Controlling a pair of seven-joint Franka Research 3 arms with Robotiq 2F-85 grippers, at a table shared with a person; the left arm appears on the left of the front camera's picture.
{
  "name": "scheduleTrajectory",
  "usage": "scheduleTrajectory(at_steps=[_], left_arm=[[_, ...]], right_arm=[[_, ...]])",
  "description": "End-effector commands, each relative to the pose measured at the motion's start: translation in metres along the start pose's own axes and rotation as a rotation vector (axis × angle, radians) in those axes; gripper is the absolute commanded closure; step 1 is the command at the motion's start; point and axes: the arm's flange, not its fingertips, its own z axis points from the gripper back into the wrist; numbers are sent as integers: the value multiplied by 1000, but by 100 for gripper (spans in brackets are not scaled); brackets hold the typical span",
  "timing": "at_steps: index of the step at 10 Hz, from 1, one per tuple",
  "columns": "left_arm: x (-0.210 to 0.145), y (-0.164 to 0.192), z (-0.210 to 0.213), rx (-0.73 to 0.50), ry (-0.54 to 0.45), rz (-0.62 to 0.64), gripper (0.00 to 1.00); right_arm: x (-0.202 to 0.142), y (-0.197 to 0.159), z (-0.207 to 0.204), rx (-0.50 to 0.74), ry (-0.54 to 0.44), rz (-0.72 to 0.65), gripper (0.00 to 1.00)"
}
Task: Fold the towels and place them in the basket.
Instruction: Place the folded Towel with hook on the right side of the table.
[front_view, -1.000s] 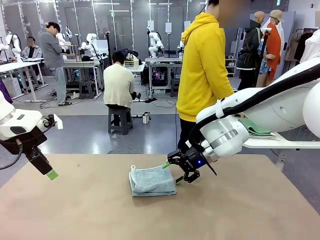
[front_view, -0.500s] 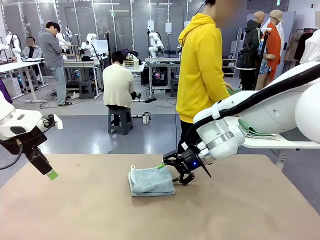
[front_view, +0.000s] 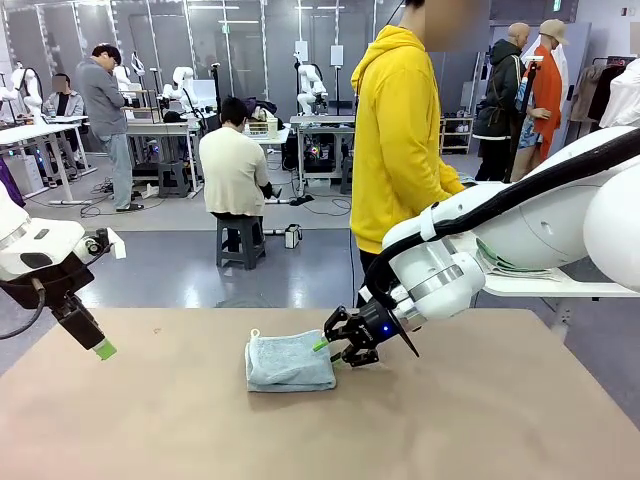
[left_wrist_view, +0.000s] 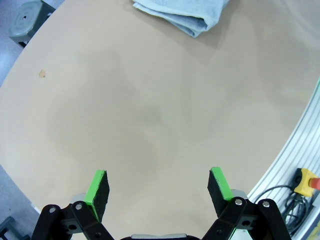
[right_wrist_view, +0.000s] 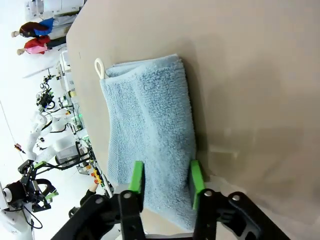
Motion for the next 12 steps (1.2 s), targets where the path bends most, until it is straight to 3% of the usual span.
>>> scheduleTrajectory(at_steps=[1,10,12], left_arm=[[5,2,0,17,5,13,0],[5,2,0,17,5,13,0],[5,2,0,17,5,13,0]], right_arm=[[0,0,-3,14,-19,13,97],[-13,1,-5,3,-50,1,100],[-3,-6,-3,9,-12,-12,100]])
